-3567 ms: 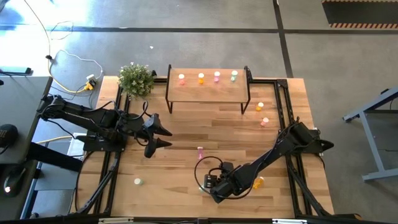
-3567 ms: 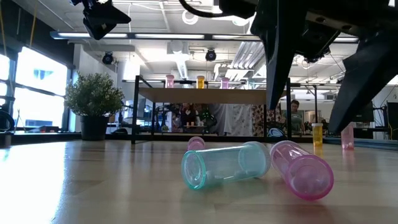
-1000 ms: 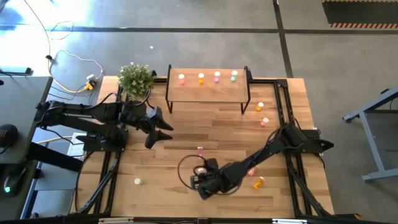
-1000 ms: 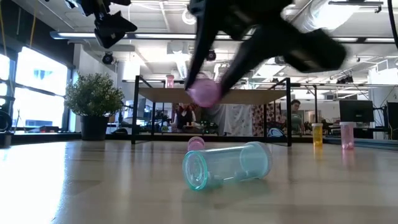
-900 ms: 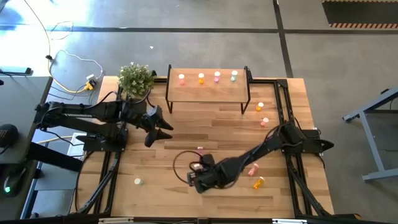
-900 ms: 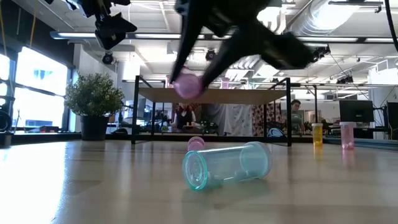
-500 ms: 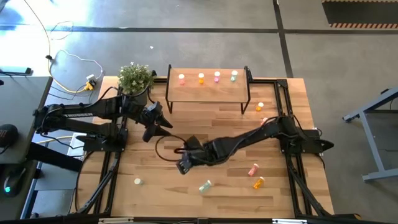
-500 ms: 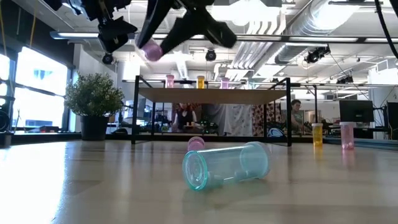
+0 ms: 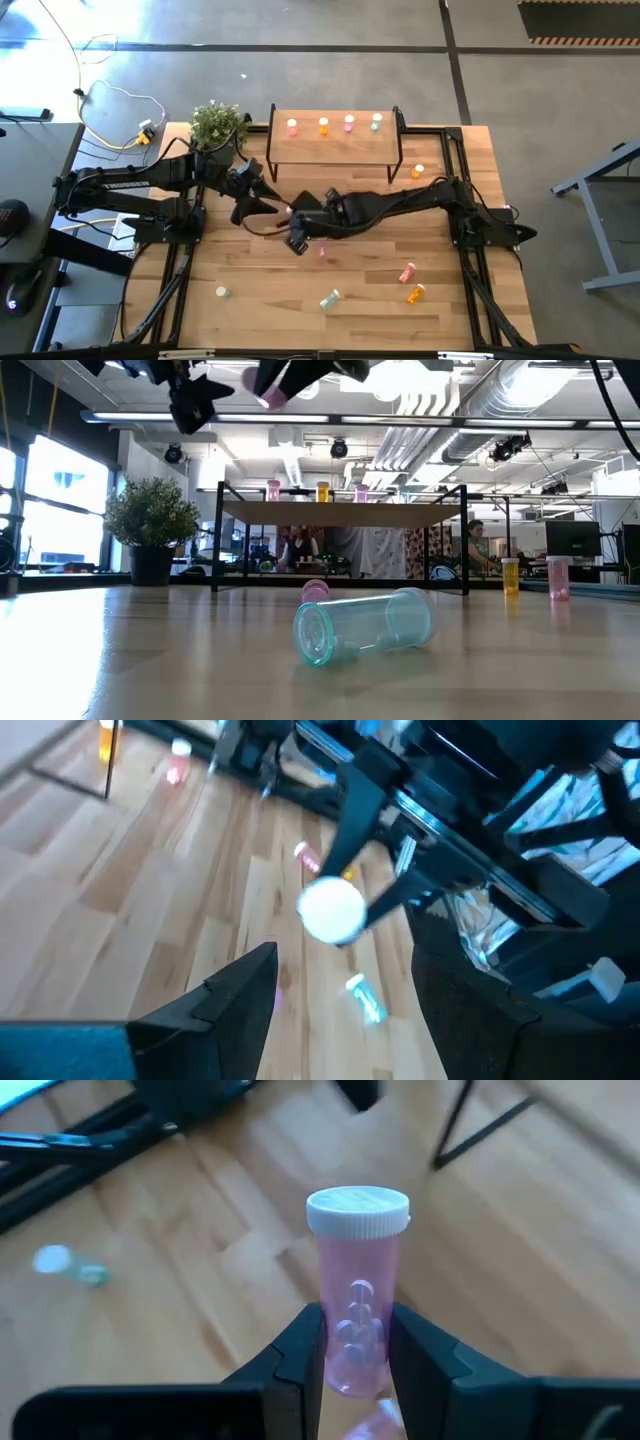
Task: Pick and place medicine bottles onto shelf by color
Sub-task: Put the bottom purple pill bottle on the shelf aligned with the other purple pill bottle
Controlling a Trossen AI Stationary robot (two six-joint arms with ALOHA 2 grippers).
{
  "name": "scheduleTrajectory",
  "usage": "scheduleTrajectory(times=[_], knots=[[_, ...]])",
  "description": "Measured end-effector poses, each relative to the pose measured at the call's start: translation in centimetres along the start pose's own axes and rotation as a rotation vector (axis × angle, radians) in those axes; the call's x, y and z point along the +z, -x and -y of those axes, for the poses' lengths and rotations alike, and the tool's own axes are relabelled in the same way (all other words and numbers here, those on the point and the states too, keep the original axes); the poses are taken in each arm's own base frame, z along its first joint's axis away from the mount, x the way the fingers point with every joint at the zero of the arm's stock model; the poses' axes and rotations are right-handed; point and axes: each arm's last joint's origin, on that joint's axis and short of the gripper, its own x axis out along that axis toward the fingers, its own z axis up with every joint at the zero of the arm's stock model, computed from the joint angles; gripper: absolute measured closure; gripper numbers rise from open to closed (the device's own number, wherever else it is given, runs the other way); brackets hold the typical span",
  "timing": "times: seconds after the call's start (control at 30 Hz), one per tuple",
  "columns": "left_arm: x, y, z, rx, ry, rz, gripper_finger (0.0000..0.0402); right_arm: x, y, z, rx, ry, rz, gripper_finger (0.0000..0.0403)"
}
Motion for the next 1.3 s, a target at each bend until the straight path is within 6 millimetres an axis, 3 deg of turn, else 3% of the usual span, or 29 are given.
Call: scheduleTrajectory(times=[0.33, 0.5, 0.63, 0.77, 1.0, 1.3], knots=[[3.2, 1.7, 0.5, 0.032, -0.052, 0.126, 0.0179, 2.0, 5.3, 3.4, -0.275, 0.051, 0.112, 0.0322], [4.0, 2.3, 0.4, 0.049, -0.079, 0.157, 0.0179, 2.1, 9.6, 6.5, -0.379, 0.001, 0.232, 0.0322], [4.1, 2.5, 0.1, 0.065, -0.073, 0.165, 0.0179, 1.1, 12.3, 9.6, -0.470, -0.066, 0.313, 0.0322], [4.2, 2.6, -0.1, 0.078, -0.068, 0.172, 0.0179, -1.7, 13.7, 13.1, -0.528, -0.167, 0.387, 0.0322], [4.4, 3.0, -0.7, 0.112, -0.057, 0.190, 0.0179, -6.9, 13.2, 17.4, -0.448, -0.332, 0.571, 0.0322], [4.7, 3.4, -1.7, 0.341, -0.068, 0.266, 0.0179, -11.7, 9.1, 19.3, -0.314, -0.379, 0.754, 0.0322]])
